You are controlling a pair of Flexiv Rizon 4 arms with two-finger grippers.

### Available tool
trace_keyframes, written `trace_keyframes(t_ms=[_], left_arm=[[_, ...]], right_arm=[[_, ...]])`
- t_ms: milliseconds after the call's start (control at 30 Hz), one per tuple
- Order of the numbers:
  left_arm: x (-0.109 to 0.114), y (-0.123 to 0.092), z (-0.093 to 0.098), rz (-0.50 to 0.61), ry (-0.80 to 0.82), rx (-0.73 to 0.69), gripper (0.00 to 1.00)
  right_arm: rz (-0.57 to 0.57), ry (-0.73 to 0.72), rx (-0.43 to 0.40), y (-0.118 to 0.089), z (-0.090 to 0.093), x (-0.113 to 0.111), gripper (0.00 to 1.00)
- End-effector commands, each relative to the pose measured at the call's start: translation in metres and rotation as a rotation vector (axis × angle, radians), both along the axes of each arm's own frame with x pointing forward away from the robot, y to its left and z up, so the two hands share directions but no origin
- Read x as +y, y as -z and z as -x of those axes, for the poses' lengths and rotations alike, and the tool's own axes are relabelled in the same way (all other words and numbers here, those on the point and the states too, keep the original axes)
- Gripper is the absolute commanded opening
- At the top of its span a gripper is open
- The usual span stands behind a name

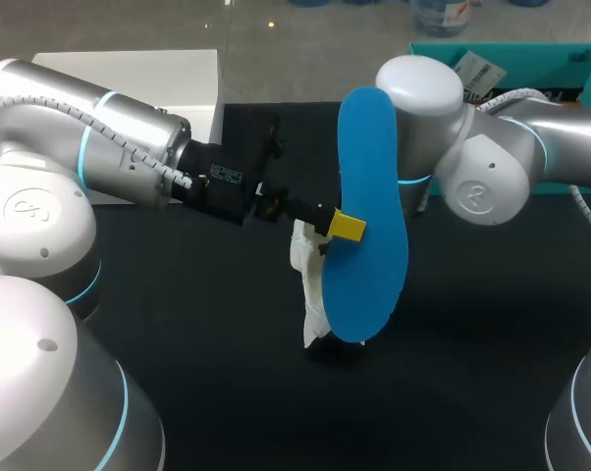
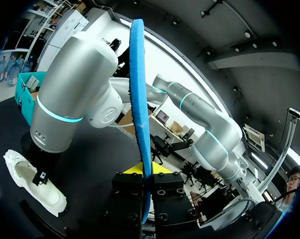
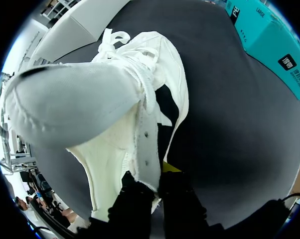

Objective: Take the shoe out of the shoebox, open the shoe tongue, remove and reinsert the insole, then place the shoe into the shoebox

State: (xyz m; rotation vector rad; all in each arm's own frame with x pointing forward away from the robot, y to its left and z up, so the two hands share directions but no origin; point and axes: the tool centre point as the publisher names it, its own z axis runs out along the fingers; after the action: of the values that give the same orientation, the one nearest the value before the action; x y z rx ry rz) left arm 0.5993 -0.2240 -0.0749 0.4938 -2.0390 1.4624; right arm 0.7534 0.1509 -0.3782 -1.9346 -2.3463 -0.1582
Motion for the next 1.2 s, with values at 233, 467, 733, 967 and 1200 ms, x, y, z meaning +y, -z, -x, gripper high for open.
trace_keyframes(t_ms=[233,467,733,967,1200], left_arm=[[0.0,0.001,0.001,0.003,-0.001,-0.001,0.0],[0.0,0.001,0.001,0.003,-0.001,-0.001,0.0],[0.0,0.001,0.001,0.003,-0.001,-0.001,0.0],[0.0,0.001,0.001,0.003,-0.001,-0.001,0.0],[0.0,0.001,0.001,0.003,-0.001,-0.001,0.0]], right_arm=[[-0.012,0.012,0.007,0.01,-0.002,0.003,0.0],[-0.027,0.036,-0.033,-0.016,0.015,-0.003,1.0],[-0.117,0.026,-0.101,-0.045,0.018,-0.02,1.0],[-0.145,-0.004,-0.137,-0.051,0.014,-0.024,1.0],[-0.145,-0.004,-0.137,-0.051,0.014,-0.024,1.0]])
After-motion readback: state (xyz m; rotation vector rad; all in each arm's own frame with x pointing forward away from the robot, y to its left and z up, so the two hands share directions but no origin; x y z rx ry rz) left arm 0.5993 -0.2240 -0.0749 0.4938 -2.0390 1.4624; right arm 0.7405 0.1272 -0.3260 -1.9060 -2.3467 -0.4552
